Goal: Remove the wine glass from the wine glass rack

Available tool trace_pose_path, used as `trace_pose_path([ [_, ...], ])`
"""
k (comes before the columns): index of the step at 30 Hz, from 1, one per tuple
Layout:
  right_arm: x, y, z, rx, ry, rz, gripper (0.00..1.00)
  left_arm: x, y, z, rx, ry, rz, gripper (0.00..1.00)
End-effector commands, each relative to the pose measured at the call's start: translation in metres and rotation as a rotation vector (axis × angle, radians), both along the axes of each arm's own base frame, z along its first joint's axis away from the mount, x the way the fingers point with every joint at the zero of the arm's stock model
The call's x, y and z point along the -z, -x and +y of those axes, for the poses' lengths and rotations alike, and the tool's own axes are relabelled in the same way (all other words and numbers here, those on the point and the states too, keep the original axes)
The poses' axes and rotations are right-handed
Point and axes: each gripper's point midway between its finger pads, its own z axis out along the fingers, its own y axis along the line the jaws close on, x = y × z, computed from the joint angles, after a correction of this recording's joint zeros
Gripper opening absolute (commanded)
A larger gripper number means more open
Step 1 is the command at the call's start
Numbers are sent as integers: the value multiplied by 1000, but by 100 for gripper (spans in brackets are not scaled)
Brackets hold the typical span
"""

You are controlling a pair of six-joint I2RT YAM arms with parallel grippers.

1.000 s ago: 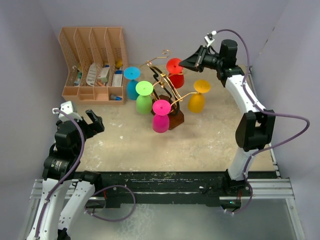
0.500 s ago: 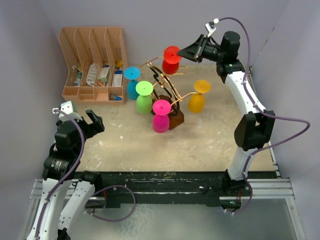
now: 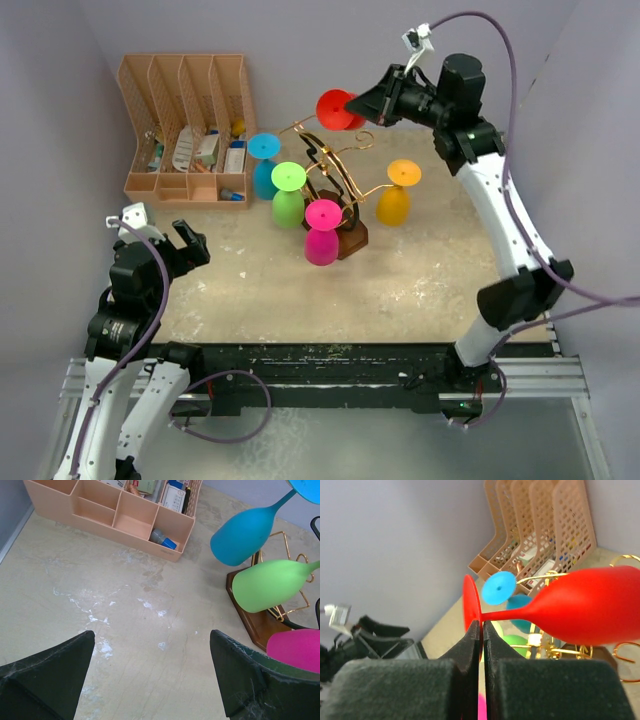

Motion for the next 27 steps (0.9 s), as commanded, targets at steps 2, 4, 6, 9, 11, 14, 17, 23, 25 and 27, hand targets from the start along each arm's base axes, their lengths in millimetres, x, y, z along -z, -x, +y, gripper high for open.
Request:
trace_pose_path([
  [2,-87,74,-24,140,133,-404,0,-17,-5,-4,24,5,-78,100],
  [4,-91,80,-30,167,132,-434,0,-17,-5,-5,29,7,-79,100],
  [6,-96,87,-33,167,132,-453,0,-17,-5,-5,30,6,-76,100],
  [9,-99,103,-35,158,138,-479,0,-19,-4,-6,38,10,-86,100],
  [11,-97,116,-37,160,154,-504,0,-22,-4,-10,59,18,-100,99],
  [14,-94,146,-39,154,194,-565,0,-30,-3,-25,144,48,-138,98],
  [17,-85,177,-44,180,255,-614,0,-34,3,-50,264,129,-146,95],
  [23,-56,225,-65,244,336,-664,0,-57,29,-102,524,316,-128,91],
  [25,-38,231,-60,216,373,-669,0,-67,35,-105,549,337,-130,91],
  [27,-17,237,-45,156,421,-686,0,-78,41,-107,565,339,-143,91],
])
